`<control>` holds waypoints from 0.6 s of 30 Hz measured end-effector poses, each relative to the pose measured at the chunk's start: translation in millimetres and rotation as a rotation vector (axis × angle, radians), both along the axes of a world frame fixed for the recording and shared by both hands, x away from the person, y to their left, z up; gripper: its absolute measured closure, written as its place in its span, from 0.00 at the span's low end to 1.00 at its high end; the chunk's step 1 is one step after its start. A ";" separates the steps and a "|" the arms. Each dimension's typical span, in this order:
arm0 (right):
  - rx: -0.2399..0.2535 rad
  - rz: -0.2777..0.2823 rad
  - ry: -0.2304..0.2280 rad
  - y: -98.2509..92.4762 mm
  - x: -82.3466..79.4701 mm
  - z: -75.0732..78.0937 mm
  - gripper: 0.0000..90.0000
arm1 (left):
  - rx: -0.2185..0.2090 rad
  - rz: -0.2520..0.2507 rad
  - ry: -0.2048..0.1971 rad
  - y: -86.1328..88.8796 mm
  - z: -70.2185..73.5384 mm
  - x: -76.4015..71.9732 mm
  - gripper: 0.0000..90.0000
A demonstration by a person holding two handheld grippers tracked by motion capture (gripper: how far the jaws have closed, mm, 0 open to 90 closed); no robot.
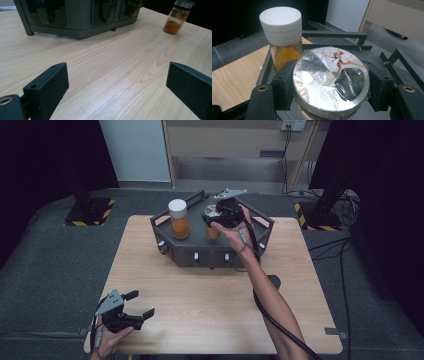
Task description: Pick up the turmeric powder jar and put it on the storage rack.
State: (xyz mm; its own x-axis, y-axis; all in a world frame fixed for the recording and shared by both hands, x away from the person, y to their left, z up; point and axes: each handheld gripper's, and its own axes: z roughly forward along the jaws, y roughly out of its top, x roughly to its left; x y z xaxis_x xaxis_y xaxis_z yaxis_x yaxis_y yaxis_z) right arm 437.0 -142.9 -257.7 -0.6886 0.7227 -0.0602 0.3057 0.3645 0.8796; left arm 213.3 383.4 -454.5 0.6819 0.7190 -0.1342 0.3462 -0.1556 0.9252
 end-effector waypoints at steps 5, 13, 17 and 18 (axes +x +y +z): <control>-0.004 -0.011 0.007 7.7 9.2 -7.2 0.38 | -0.002 -0.001 -0.001 0.4 -0.2 0.0 0.04; -0.008 -0.036 0.016 14.1 18.5 -14.7 0.38 | -0.007 0.000 -0.001 1.1 -0.8 0.1 0.04; -0.010 -0.047 0.018 15.2 22.2 -16.5 0.38 | -0.008 0.000 -0.002 1.1 -0.8 0.0 0.04; -0.014 -0.048 0.014 15.7 22.9 -17.3 0.38 | -0.009 0.000 -0.002 1.1 -0.9 -0.1 0.04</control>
State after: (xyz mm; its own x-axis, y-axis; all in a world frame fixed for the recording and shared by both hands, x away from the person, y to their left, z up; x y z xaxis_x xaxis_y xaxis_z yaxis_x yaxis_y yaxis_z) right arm 459.9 -127.3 -275.0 -0.6544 0.7537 -0.0610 0.3356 0.3617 0.8698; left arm 213.2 384.5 -455.4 0.6821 0.7179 -0.1390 0.3442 -0.1475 0.9272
